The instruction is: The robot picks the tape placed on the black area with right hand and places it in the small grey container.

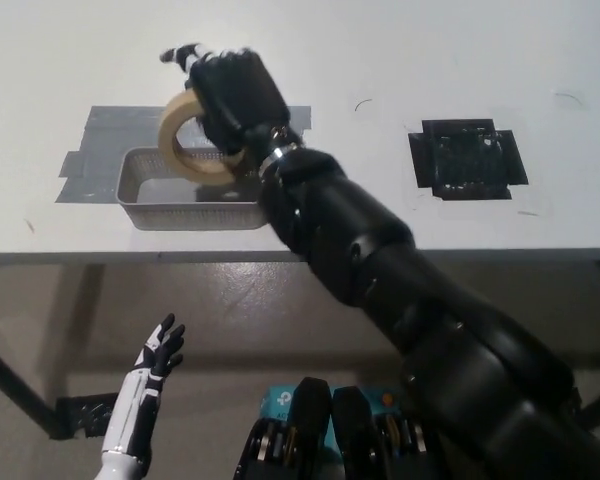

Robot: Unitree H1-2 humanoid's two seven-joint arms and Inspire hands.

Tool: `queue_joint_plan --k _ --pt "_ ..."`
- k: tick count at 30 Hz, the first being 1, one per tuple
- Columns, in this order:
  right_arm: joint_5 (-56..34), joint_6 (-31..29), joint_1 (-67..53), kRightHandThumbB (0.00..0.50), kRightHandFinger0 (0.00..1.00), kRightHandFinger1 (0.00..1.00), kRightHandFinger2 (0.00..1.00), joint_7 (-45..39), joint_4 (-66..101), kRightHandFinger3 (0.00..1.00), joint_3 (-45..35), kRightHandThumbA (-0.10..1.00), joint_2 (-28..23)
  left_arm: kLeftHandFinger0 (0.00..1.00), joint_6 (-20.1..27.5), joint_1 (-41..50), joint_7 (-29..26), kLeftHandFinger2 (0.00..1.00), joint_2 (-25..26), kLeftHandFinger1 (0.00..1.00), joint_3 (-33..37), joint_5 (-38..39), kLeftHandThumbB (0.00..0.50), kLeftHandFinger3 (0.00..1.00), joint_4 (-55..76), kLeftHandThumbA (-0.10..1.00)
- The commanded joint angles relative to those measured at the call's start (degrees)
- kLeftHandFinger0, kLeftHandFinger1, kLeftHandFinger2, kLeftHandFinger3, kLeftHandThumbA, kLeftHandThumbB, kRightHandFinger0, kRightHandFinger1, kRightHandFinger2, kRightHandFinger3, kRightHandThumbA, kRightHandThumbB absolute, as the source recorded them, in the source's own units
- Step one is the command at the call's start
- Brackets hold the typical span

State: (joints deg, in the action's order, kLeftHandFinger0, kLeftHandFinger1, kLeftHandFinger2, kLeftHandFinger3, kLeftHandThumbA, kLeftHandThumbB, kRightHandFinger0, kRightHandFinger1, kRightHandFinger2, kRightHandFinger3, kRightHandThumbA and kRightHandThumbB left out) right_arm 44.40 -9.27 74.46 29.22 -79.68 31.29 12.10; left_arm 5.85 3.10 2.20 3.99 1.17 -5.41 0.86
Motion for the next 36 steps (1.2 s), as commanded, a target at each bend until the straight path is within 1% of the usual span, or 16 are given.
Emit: queue_joint_plan --k 1,3,7,8,9,11,12,13,14,15,16,20,29,33,35,36 --pt "-0.6 2.0 5.5 0.213 0.00 0.36 0.84 -0.2 -0.3 0.84 0.9 -0.10 1.3 1.00 0.8 -0.2 0.6 1.00 0.2 1.00 1.1 -0.5 0.066 1.00 2.3 0.99" --pt "-0.2 2.6 5.0 0.200 0.00 0.33 0.81 0.0 -0.6 0.86 1.7 -0.10 1.8 1.00 0.9 -0.2 0.8 1.00 0.6 1.00 1.5 -0.4 0.067 1.00 2.2 0.99" --pt "-0.6 3.0 3.5 0.200 0.00 0.37 0.82 0.0 -0.8 0.88 2.1 -0.10 1.8 1.00 1.1 -0.1 0.7 1.00 0.5 1.00 2.1 -0.3 0.067 1.00 2.3 0.99" --pt "-0.5 3.1 3.3 0.200 0.00 0.33 0.78 0.1 -0.9 0.86 2.3 -0.10 1.7 1.00 0.9 0.0 0.8 1.00 0.5 1.00 2.1 -0.3 0.067 1.00 2.6 0.99" --pt "-0.4 3.2 3.2 0.197 0.00 0.30 0.76 0.2 -1.0 0.79 2.5 -0.10 1.6 1.00 0.6 0.1 0.8 1.00 0.6 1.00 2.2 -0.2 0.068 1.00 2.9 0.99" --pt "-0.3 3.3 2.8 0.218 0.00 0.19 0.61 0.7 -1.1 0.51 2.8 -0.10 1.2 1.00 0.9 -0.1 0.7 1.00 0.7 1.00 2.3 -0.5 0.070 1.00 2.9 0.99" --pt "-0.2 3.5 2.6 0.196 0.00 0.17 0.52 1.1 -1.2 0.62 3.1 -0.05 1.0 1.00 0.8 -0.2 0.5 1.00 0.7 1.00 2.2 -0.7 0.080 1.00 2.8 0.99" --pt "-0.6 3.3 2.3 0.188 0.01 0.23 0.61 1.1 -1.2 0.71 2.8 0.14 0.9 1.00 0.7 -0.2 0.5 1.00 0.7 1.00 2.3 -0.7 0.080 1.00 2.9 0.99" --pt "-2.6 2.3 1.7 0.231 0.40 0.73 1.00 0.4 -0.9 1.00 1.1 0.59 0.7 1.00 0.7 -0.2 0.7 1.00 0.7 1.00 2.3 -0.4 0.079 1.00 3.0 0.99" --pt "-3.3 2.0 1.4 0.311 0.68 0.98 1.00 -0.7 -0.8 1.00 0.3 0.79 0.4 1.00 0.8 -0.5 0.8 1.00 0.7 1.00 2.4 -0.3 0.069 1.00 2.9 0.99" --pt "-3.8 1.7 1.1 0.380 1.00 1.00 1.00 -2.1 -0.7 1.00 -0.1 0.90 0.2 1.00 0.9 -0.6 0.8 1.00 0.7 1.00 2.4 -0.3 0.058 1.00 2.9 0.99" --pt "-5.3 1.0 0.3 0.461 1.00 1.00 1.00 -5.9 -0.2 1.00 -1.5 1.00 0.1 1.00 0.7 -0.3 1.0 1.00 1.1 1.00 2.4 0.3 0.037 1.00 3.7 0.99" --pt "-3.0 0.3 -1.2 0.472 1.00 1.00 1.00 -8.6 2.3 1.00 1.7 1.00 -1.4 1.00 0.8 0.0 0.7 1.00 1.2 1.00 2.3 0.3 0.067 1.00 3.6 0.97" --pt "-5.1 -1.1 -3.2 0.493 1.00 1.00 1.00 -18.2 12.1 1.00 1.4 1.00 -5.0 1.00 0.8 -0.2 0.7 1.00 1.4 1.00 2.1 0.5 0.047 1.00 3.7 0.97" --pt "-11.4 2.6 -5.9 0.463 1.00 1.00 1.00 -31.8 28.9 1.00 -1.9 1.00 -9.8 1.00 1.2 -0.8 0.8 1.00 1.8 1.00 2.0 0.2 0.051 1.00 3.2 0.98" --pt "-13.5 2.7 -6.6 0.472 1.00 1.00 1.00 -33.8 33.0 1.00 -3.0 1.00 -11.1 1.00 1.4 -0.9 0.7 1.00 1.7 1.00 1.9 0.3 0.057 1.00 2.9 0.98"
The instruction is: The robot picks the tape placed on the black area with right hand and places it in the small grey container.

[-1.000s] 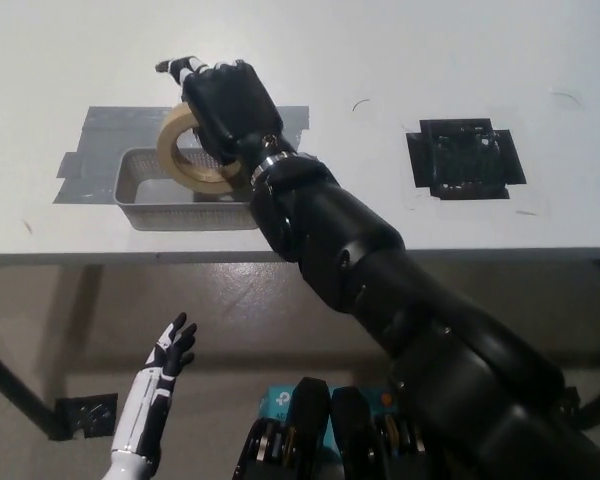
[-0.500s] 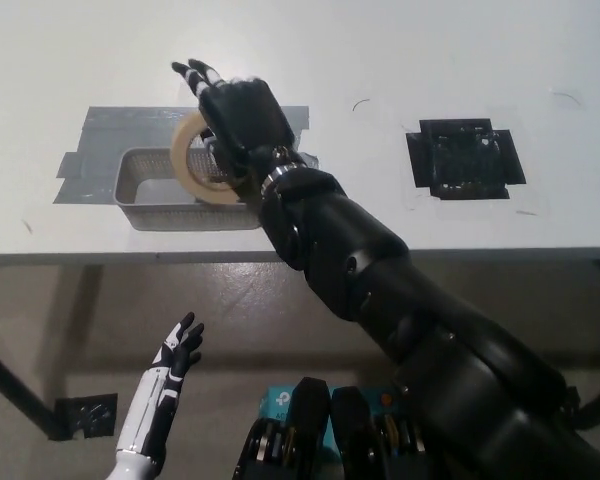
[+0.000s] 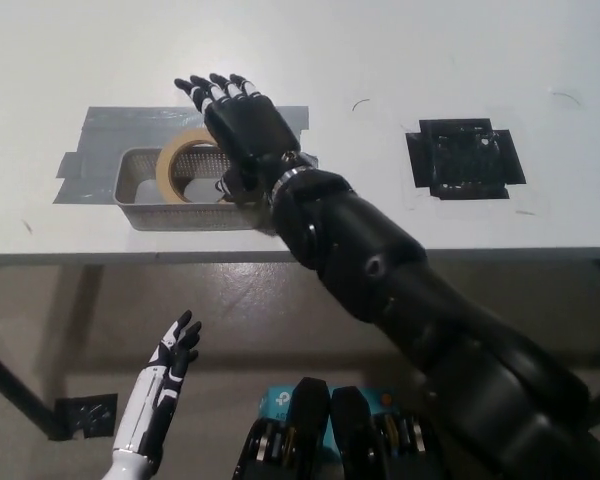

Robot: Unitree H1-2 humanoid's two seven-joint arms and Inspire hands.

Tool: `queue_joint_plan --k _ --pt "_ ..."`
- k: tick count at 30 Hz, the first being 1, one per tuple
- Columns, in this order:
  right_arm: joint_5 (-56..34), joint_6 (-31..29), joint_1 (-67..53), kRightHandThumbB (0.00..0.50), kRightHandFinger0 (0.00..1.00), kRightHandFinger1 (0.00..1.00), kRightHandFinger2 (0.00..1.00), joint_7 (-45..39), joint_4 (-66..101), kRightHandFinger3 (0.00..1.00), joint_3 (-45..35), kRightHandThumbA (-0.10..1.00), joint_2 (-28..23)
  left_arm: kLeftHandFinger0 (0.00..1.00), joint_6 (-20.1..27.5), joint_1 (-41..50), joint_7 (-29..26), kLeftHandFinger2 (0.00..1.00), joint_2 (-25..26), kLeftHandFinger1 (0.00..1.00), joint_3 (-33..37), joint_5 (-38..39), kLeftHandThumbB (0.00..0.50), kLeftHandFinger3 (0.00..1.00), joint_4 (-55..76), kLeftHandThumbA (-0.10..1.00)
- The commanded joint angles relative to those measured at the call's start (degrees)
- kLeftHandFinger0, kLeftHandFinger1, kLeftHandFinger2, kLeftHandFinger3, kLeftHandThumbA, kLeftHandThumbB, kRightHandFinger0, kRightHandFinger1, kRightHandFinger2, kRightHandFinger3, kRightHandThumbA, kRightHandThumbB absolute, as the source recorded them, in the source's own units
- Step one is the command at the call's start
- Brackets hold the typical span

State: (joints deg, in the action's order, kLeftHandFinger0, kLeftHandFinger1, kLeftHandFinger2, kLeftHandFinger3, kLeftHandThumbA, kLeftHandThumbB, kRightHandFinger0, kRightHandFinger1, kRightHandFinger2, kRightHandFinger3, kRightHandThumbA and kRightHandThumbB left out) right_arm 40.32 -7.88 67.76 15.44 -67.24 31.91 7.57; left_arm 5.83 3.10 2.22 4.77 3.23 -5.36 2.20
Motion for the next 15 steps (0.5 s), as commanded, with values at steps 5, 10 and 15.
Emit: queue_joint_plan --k 5,10,15 --pt "-26.2 6.3 -3.0 0.423 1.00 1.00 1.00 -30.4 46.9 1.00 -12.5 1.00 -15.5 1.00 1.6 -1.7 0.0 1.00 0.3 1.00 -0.5 0.4 0.062 1.00 0.7 0.97" --pt "-32.0 12.9 -9.2 0.467 1.00 1.00 1.00 -30.0 66.8 1.00 -18.9 1.00 -23.0 1.00 1.8 -4.0 -0.5 1.00 0.4 1.00 -1.6 1.2 0.049 1.00 -0.1 0.95" --pt "-39.0 12.5 -19.9 0.437 1.00 1.00 1.00 -26.8 80.0 1.00 -23.6 1.00 -27.3 1.00 1.1 -6.2 -1.1 1.00 0.7 1.00 -2.6 1.3 0.060 1.00 -0.3 0.99"
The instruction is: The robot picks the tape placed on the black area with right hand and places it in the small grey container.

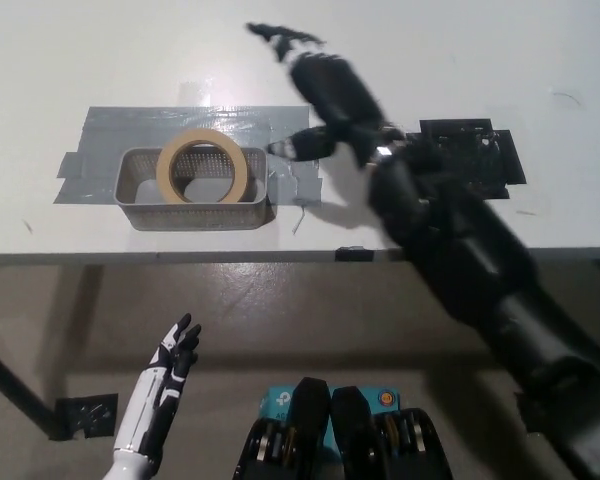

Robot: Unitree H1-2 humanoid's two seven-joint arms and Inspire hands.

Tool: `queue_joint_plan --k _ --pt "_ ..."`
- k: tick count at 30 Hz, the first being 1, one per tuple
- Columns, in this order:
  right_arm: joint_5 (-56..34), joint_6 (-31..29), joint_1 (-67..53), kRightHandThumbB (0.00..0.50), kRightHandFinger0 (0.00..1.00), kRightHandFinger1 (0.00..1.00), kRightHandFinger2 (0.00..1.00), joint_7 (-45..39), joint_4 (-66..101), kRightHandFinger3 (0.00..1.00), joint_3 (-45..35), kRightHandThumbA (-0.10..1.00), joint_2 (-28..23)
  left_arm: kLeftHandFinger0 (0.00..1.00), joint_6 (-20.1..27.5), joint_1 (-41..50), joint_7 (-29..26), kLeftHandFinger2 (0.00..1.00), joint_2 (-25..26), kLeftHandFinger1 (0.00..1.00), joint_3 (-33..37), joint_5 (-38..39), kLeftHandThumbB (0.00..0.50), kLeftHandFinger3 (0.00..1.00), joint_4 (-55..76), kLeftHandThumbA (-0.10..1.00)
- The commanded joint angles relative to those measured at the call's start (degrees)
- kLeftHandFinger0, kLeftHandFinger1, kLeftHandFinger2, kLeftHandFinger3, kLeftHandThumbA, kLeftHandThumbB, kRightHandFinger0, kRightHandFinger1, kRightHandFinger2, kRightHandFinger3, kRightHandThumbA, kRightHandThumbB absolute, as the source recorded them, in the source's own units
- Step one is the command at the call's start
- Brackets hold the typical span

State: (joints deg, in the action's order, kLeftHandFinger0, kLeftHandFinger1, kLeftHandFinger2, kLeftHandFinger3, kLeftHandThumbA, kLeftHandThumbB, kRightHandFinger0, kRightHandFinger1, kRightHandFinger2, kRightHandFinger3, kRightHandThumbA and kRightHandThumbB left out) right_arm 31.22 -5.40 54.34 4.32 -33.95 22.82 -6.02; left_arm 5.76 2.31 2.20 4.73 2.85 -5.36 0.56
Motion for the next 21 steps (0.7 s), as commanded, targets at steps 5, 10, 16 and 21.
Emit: queue_joint_plan --k 5,10,16,21 --pt "-34.2 7.8 -25.1 0.362 1.00 1.00 1.00 -10.6 59.8 1.00 -17.8 1.00 -17.1 1.00 0.7 -5.2 -0.7 1.00 0.3 1.00 -2.0 1.4 0.045 1.00 1.2 1.00" --pt "-37.2 3.7 -40.6 0.327 1.00 1.00 1.00 -7.0 64.1 1.00 -18.0 1.00 -17.1 1.00 0.9 -4.2 -0.8 1.00 0.1 1.00 -1.7 0.8 0.047 1.00 0.6 1.00" --pt "-39.2 -5.7 -54.7 0.280 1.00 1.00 1.00 -3.7 58.7 1.00 -18.4 1.00 -13.1 1.00 0.9 -3.0 -0.5 1.00 0.4 1.00 -1.4 0.5 0.040 1.00 -0.5 1.00" --pt "-35.1 -9.0 -57.2 0.255 1.00 1.00 1.00 -4.9 47.7 1.00 -16.9 1.00 -8.8 1.00 1.1 -1.7 -0.6 1.00 0.3 1.00 -1.3 0.2 0.044 1.00 -1.1 1.00"
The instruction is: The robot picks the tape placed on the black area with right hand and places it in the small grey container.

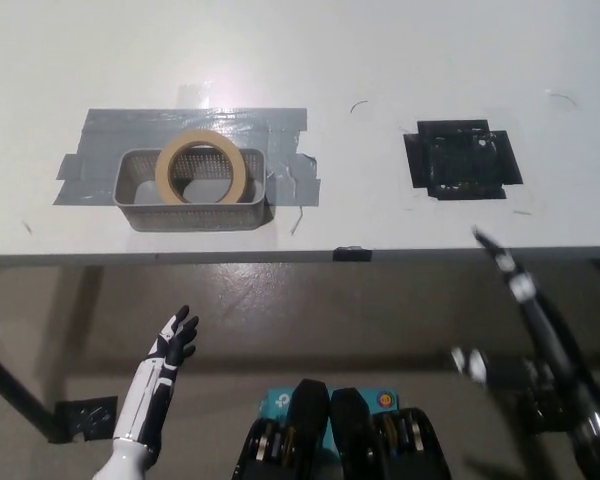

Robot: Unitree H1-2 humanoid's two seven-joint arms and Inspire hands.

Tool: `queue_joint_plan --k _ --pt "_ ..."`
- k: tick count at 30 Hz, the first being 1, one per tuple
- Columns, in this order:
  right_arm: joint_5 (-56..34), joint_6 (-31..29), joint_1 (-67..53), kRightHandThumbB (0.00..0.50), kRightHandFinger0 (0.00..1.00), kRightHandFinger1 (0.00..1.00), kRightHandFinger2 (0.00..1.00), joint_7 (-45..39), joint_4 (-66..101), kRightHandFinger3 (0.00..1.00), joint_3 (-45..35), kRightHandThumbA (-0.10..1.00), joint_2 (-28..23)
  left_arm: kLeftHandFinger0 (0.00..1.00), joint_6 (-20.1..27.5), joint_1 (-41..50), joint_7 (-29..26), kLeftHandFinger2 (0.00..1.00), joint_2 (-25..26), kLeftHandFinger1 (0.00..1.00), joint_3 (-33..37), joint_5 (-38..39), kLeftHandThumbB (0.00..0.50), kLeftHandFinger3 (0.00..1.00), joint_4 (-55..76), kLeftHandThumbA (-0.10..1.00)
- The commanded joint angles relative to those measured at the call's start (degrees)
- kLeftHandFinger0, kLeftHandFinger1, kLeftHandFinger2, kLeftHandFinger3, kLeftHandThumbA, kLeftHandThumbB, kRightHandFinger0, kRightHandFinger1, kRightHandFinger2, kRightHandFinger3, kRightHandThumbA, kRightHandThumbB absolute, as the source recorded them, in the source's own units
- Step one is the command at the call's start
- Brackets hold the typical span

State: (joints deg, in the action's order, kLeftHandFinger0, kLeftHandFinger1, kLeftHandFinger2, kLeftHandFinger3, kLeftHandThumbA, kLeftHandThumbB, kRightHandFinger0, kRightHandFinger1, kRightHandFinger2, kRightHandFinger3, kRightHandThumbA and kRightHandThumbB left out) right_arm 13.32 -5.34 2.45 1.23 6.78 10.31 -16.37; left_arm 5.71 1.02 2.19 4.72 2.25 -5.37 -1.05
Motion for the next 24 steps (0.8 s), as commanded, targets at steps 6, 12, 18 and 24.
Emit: queue_joint_plan --k 6,12,18,24 --pt "-15.8 -10.5 -6.2 0.289 1.00 1.00 1.00 -5.4 -4.7 1.00 -2.5 1.00 3.2 1.00 0.8 1.7 -0.3 1.00 0.3 1.00 -0.7 0.3 0.053 1.00 1.1 1.00" --pt "-16.5 -11.3 -5.5 0.312 1.00 1.00 1.00 -7.7 -8.3 1.00 -3.0 1.00 3.6 1.00 2.2 1.8 -0.7 1.00 0.2 1.00 -1.2 0.4 0.072 1.00 0.3 0.99" --pt "-17.0 -10.9 -6.1 0.318 1.00 1.00 1.00 -8.5 -8.8 1.00 -3.7 1.00 4.4 1.00 2.0 3.2 -0.8 1.00 0.7 1.00 -1.4 -0.2 0.093 1.00 0.7 1.00" --pt "-16.5 -10.4 -6.3 0.323 1.00 1.00 1.00 -8.9 -8.4 1.00 -3.9 1.00 4.6 1.00 1.8 4.4 -0.6 1.00 0.9 1.00 -1.7 0.1 0.083 1.00 1.3 1.00"
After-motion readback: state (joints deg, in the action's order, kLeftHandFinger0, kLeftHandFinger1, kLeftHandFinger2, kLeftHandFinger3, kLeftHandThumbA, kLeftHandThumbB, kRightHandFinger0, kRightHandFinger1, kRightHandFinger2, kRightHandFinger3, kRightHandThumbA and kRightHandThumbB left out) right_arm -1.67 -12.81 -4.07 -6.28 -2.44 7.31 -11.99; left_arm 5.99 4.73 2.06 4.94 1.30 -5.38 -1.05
